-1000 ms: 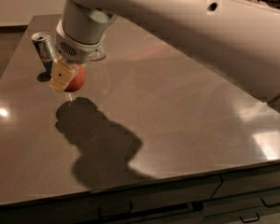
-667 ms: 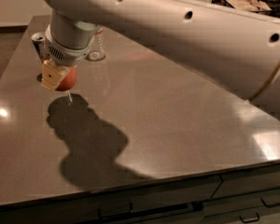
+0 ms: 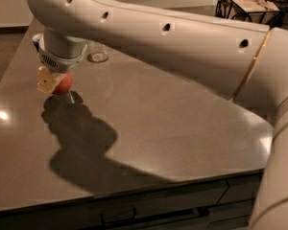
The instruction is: Move apple near redbull can
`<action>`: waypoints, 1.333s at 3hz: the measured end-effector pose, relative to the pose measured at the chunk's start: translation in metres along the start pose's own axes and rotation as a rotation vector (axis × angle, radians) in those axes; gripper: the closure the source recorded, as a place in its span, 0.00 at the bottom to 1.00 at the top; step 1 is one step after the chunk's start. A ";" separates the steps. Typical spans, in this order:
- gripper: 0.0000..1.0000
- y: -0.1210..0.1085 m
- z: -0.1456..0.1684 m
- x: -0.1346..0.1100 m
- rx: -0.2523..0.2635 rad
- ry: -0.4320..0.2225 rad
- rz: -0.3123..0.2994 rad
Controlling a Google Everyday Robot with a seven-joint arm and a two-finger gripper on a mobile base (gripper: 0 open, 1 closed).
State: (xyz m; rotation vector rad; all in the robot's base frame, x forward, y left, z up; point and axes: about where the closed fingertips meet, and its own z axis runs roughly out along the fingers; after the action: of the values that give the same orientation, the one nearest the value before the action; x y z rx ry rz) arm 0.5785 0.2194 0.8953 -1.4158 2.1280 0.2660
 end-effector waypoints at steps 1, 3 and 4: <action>1.00 -0.003 0.017 -0.004 0.009 0.003 -0.008; 0.60 -0.011 0.034 -0.006 0.041 -0.004 0.000; 0.38 -0.010 0.034 -0.006 0.043 -0.005 -0.001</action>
Offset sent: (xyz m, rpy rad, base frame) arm 0.0291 0.0195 -0.0298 -0.0095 -0.0323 -0.0270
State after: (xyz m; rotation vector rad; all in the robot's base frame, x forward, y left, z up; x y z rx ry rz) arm 0.6011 0.2350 0.8724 -1.3899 2.1163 0.2218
